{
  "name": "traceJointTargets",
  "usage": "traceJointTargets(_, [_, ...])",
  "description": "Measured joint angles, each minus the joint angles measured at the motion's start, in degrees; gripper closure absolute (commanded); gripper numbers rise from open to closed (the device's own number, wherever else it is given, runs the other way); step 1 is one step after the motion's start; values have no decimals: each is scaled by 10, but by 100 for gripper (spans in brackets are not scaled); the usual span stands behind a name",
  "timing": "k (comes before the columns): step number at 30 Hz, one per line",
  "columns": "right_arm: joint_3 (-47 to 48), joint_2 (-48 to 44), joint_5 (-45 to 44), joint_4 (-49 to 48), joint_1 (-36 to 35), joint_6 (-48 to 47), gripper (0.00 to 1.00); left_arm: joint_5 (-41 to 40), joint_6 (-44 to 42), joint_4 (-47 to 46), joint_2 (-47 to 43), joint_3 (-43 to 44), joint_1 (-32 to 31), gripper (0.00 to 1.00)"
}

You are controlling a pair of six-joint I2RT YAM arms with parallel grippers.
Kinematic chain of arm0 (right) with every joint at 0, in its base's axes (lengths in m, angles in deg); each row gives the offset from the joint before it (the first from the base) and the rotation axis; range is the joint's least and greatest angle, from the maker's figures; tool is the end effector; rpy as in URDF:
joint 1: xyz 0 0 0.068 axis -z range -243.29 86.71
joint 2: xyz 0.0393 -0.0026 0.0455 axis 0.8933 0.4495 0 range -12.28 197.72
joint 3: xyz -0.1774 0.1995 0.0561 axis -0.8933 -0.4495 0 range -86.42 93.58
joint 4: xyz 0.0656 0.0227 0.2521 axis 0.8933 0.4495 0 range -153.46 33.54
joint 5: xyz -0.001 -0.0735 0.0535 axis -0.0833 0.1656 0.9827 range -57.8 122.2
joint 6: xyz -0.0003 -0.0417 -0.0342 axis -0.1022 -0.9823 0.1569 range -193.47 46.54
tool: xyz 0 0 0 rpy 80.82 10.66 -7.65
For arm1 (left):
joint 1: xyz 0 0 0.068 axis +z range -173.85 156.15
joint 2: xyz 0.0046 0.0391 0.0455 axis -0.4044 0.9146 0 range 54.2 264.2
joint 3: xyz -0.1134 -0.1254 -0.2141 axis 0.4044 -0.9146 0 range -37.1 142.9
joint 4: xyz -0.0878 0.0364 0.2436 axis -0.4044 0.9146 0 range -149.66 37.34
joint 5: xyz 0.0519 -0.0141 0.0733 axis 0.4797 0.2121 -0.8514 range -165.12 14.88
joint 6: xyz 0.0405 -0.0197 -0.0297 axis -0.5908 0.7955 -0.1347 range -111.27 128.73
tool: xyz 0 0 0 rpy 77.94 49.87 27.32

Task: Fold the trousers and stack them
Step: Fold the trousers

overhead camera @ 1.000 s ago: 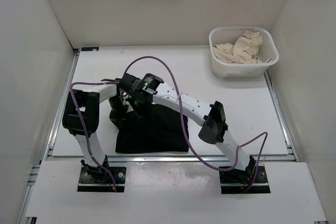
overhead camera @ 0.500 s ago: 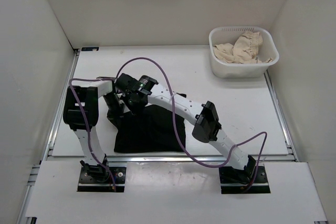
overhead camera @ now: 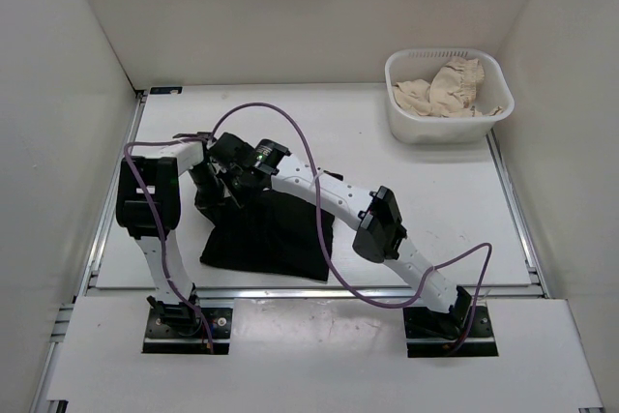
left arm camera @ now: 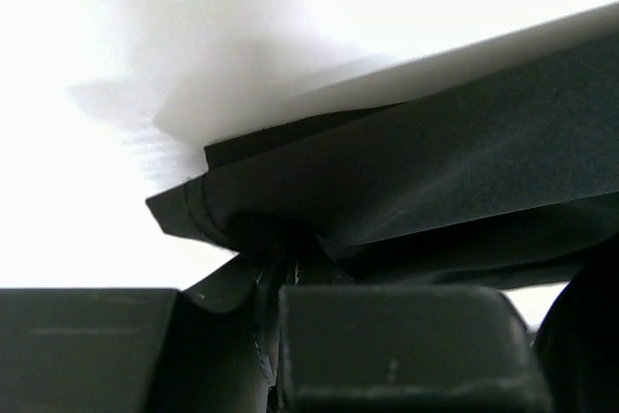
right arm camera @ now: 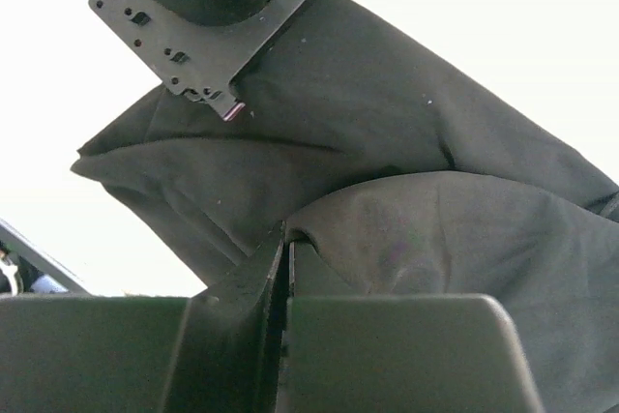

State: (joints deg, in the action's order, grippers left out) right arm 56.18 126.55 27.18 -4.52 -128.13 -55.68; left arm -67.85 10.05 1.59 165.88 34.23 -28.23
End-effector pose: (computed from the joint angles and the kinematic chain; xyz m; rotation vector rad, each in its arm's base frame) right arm 0.2246 0.4709 0.2735 -1.0022 2.3912 0.4514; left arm 0.3198 -0.0290 0.1388 -0.0592 -2.9278 0.1711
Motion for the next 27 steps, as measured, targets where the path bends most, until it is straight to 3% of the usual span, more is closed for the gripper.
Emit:
traceJointTargets(4, [-3, 0, -9, -10, 0, 0, 97, -5, -1, -13, 2, 10, 1, 82])
traceJointTargets(5, [-4, 0, -10, -14, 0, 0, 90, -4, -1, -13, 2, 12, 1, 81])
traceJointTargets(6, [-7, 0, -12, -19, 0, 0, 72, -4, -1, -13, 3, 13, 2, 81])
traceJointTargets(8, [-10, 0, -13, -27, 0, 1, 51, -2, 0, -12, 4, 15, 4, 72])
traceJointTargets(9, [-10, 0, -13, -30, 0, 0, 34, -2, -1, -13, 4, 15, 5, 69])
traceJointTargets(13, [-22, -3, -17, -46, 0, -2, 16, -4, 0, -15, 4, 18, 9, 56])
traceJointTargets(19, [-116, -51, -17, -104, -10, -47, 13, -35, -3, -21, 0, 26, 17, 42])
traceJointTargets(23, [-180, -111, -8, -124, -61, -94, 12, -65, -7, -49, -7, 30, 17, 41])
traceJointTargets(27, [-186, -179, -1, -135, -110, -123, 11, -85, -9, -61, -11, 43, 20, 39])
